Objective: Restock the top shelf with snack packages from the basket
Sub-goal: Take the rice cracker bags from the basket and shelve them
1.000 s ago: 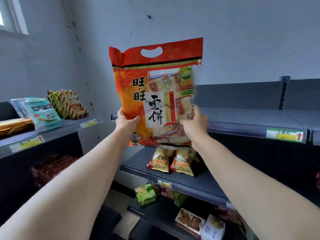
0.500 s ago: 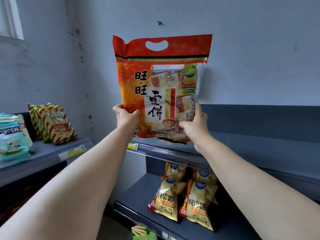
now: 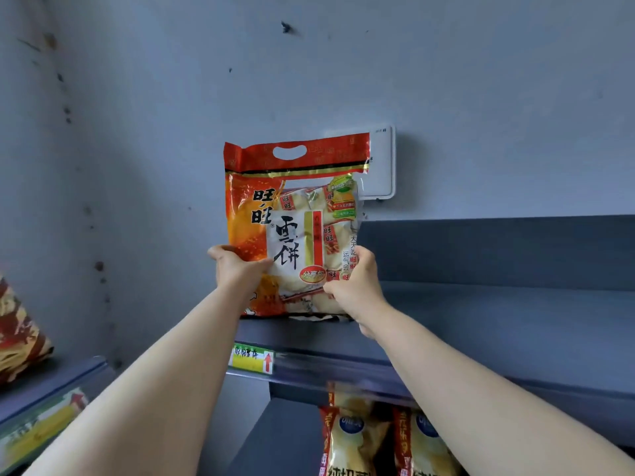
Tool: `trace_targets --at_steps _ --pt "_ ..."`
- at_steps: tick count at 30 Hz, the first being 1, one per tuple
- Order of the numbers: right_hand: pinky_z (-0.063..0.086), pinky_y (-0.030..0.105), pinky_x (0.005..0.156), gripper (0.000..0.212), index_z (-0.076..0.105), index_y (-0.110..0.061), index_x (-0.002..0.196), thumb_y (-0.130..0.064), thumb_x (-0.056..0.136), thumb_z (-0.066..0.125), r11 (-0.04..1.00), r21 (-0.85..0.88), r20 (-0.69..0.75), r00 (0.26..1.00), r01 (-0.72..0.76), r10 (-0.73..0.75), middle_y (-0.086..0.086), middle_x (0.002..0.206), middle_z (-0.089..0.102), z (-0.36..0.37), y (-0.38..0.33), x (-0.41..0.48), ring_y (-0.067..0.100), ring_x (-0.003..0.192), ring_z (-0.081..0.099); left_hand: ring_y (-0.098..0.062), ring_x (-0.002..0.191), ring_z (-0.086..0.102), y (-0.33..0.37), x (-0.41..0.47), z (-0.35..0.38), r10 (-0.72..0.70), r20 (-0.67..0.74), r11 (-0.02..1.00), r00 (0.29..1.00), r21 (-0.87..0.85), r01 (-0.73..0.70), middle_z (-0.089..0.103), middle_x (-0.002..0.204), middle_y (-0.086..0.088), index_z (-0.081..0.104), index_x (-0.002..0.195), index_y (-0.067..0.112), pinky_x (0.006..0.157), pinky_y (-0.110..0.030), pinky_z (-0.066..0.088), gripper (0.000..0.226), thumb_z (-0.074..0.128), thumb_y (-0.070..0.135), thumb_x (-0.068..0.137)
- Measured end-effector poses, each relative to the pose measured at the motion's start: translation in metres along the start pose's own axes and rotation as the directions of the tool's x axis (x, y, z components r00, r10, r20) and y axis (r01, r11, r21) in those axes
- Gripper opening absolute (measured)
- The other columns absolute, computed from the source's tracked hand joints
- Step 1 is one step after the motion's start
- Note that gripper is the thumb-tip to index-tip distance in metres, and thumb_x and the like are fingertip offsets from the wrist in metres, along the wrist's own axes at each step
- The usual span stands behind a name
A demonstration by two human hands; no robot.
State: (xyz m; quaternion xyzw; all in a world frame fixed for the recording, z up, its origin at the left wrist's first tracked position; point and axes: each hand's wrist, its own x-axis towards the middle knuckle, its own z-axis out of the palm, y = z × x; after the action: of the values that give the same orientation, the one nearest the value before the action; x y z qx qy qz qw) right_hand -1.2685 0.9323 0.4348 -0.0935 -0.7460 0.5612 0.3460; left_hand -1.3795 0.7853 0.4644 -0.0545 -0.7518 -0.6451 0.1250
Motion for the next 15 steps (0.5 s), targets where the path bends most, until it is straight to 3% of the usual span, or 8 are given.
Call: trace_targets --at_steps 4,8,11,15 --pt "0.049 0.031 0.093 0.070 0.039 -0.023 0.132 -0.007 0.073 0.073 0.999 -0.031 0.000 1.000 -0.007 0.007 -0.004 0.125 0.042 0.015 0.003 0.017 0.015 0.113 0.052 -0.031 0.102 0.054 -0.009 0.036 0.020 -0.026 0.063 0.999 0.998 0.025 0.024 0.046 0.111 -0.010 0.028 0.122 0.012 0.079 -0.041 0.050 0.064 0.077 0.013 0.080" --pt "0.044 0.026 0.093 0.062 0.042 -0.016 0.137 -0.006 0.082 0.067 0.984 -0.165 0.103 0.991 -0.062 0.080 -0.002 0.142 0.025 0.012 -0.002 0.028 0.016 0.122 0.043 -0.035 0.127 0.043 -0.010 0.055 0.045 0.024 -0.009 0.979 1.000 0.201 -0.022 0.048 0.133 -0.013 0.040 0.129 0.010 0.104 -0.049 0.041 0.056 0.065 0.001 0.080" --pt "0.042 0.024 0.087 0.057 0.043 -0.017 0.140 -0.006 0.087 0.061 0.966 -0.241 0.027 0.994 -0.093 0.102 0.002 0.149 0.027 0.008 -0.001 0.028 0.021 0.127 0.043 -0.032 0.135 0.035 -0.003 0.045 0.065 0.103 0.036 0.935 0.994 0.337 -0.109 0.041 0.143 -0.009 0.043 0.133 0.011 0.113 -0.049 0.031 0.058 0.064 0.000 0.080" --pt "0.046 0.027 0.078 0.053 0.045 -0.020 0.139 -0.007 0.089 0.057 0.931 -0.350 -0.065 0.994 -0.106 0.088 -0.003 0.145 0.038 -0.015 0.005 0.016 0.017 0.111 0.049 -0.032 0.135 0.034 0.010 0.009 0.087 0.183 0.140 0.905 0.973 0.363 -0.222 0.042 0.144 -0.009 0.045 0.133 0.013 0.112 -0.048 0.031 0.057 0.058 -0.002 0.080"
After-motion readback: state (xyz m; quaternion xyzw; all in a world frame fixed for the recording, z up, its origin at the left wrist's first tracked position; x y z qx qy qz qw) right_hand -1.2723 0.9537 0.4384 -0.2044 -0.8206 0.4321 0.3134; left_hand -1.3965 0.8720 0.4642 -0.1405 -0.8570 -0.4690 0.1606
